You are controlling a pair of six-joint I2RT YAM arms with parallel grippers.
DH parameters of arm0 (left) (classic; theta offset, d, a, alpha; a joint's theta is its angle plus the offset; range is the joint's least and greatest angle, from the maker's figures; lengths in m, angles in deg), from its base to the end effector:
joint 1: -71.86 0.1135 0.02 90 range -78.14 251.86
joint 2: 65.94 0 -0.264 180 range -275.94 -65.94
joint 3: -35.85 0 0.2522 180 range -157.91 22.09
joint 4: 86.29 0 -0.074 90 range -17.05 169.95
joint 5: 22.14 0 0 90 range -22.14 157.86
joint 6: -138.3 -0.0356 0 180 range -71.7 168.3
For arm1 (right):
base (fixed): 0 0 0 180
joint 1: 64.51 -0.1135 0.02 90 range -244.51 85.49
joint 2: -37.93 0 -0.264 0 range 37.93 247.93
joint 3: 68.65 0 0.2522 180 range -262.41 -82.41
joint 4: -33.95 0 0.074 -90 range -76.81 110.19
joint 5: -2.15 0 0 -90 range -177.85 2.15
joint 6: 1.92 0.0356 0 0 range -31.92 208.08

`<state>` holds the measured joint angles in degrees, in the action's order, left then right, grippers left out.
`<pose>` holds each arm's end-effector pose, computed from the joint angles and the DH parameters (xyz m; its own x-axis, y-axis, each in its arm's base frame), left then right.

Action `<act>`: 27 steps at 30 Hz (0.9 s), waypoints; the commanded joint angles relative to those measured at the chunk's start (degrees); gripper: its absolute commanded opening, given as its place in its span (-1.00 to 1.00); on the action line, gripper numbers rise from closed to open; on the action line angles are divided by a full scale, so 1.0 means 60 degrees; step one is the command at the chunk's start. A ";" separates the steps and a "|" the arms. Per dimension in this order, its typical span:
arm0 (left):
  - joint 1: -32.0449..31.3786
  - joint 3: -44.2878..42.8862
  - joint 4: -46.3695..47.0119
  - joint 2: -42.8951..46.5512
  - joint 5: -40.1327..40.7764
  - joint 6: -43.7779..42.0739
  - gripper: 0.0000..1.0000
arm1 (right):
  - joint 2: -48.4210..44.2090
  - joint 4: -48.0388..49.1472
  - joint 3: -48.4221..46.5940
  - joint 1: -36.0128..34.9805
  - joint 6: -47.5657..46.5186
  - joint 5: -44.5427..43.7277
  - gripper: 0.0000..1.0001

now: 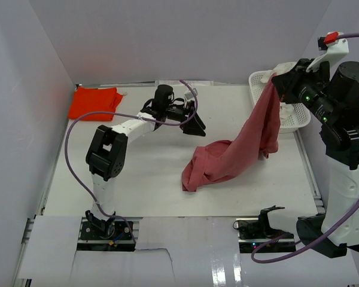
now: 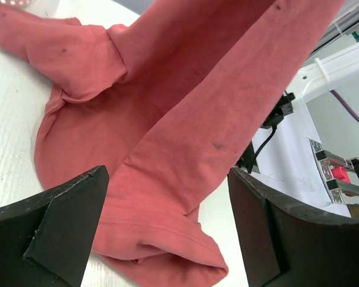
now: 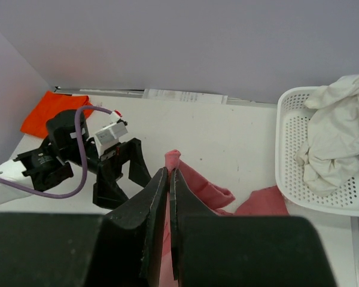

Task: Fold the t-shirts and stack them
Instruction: Flatten out the tshirt

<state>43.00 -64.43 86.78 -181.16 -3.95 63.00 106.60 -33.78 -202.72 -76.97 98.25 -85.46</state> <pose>0.3823 -0.2493 0.2556 -0.5497 0.2125 -0.8079 0.8098 -0.1015 -0.5778 0.1349 0.0313 0.5843 -0.0843 0.1620 -0.9832 -0.2452 0.9530 0.1781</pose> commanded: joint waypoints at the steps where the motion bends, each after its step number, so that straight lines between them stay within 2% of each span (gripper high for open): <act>1: -0.0374 -0.0521 0.0151 -0.0511 -0.0336 -0.0355 0.82 | -0.0121 0.0383 -0.0016 0.0027 0.0106 0.0333 -0.85; 10: -0.1165 -0.1750 0.0195 -0.2006 -0.0848 -0.0399 0.81 | -0.0355 0.0178 0.0173 0.0027 0.0164 0.0509 -0.85; 12: -0.1210 -0.1781 0.0151 -0.2154 -0.0369 -0.0516 0.81 | -0.0413 0.0178 0.0232 0.0027 0.0179 0.0582 -0.85; 15: -0.1196 -0.1270 -0.0082 -0.1586 0.2131 -0.0911 0.81 | -0.0559 0.0178 0.0378 0.0027 0.0121 0.0583 -0.84; 16: -0.1210 -0.1094 -0.0258 -0.1424 0.3836 -0.0941 0.77 | -0.0604 0.0178 0.0539 0.0027 0.0092 0.0554 -0.84; 17: -0.1210 -0.1093 -0.0491 -0.1291 0.4709 -0.0825 0.75 | -0.0648 0.0178 0.0627 0.0013 0.0091 0.0510 -0.84; 19: -0.1341 -0.1296 -0.1807 -0.1028 0.6365 -0.0459 0.58 | -0.0794 0.0178 0.0803 0.0027 0.0077 0.0392 -0.84; 20: -0.1444 -0.1414 -0.2218 -0.0910 0.7997 -0.0327 0.47 | -0.0824 0.0178 0.0949 0.0027 0.0062 0.0363 -0.84; 22: -0.1766 -0.1299 -0.2997 -0.0371 0.9282 0.0098 0.42 | -0.0897 0.0177 0.1023 0.0027 0.0047 0.0334 -0.83; 24: -0.2058 -0.0963 -0.3464 0.0201 1.0933 0.0652 0.55 | -0.0955 0.0163 0.1111 0.0027 0.0047 0.0363 -0.82; 25: -0.2161 -0.0874 -0.3554 0.0349 1.1146 0.0714 0.61 | -0.0970 0.0163 0.1140 0.0027 0.0047 0.0348 -0.79; 26: -0.2264 -0.0800 -0.3671 0.0409 1.1380 0.0772 0.95 | -0.0999 0.0177 0.1184 0.0027 0.0047 0.0363 -0.78; 27: -0.2410 -0.0916 -0.4079 0.0438 1.1702 0.0816 0.96 | -0.1014 0.0178 0.1243 0.0013 0.0047 0.0363 -0.78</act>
<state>31.83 -69.43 68.44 -186.14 51.81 64.97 101.75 -35.23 -195.68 -76.97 98.52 -83.18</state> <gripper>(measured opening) 0.959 0.109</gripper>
